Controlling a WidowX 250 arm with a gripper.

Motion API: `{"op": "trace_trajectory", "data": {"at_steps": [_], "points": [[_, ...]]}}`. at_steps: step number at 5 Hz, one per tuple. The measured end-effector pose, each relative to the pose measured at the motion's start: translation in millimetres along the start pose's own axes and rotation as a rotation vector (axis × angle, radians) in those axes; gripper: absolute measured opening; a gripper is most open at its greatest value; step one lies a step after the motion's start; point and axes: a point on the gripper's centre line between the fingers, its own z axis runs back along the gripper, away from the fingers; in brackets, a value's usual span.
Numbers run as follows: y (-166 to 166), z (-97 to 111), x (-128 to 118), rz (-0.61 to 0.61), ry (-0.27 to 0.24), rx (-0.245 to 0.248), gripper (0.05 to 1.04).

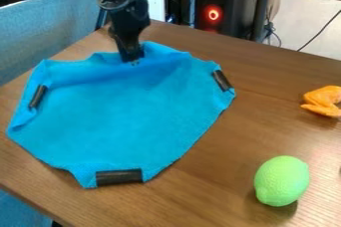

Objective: Fold the cloth from top to bottom

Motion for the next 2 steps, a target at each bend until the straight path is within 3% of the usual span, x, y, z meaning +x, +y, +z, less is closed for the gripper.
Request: {"op": "trace_trajectory", "data": {"at_steps": [1,2], "points": [[-66,6,2,-0.115,0.038,-0.041,0.082],[-106,19,-6,-0.185,0.044,-0.035,0.082]]}}
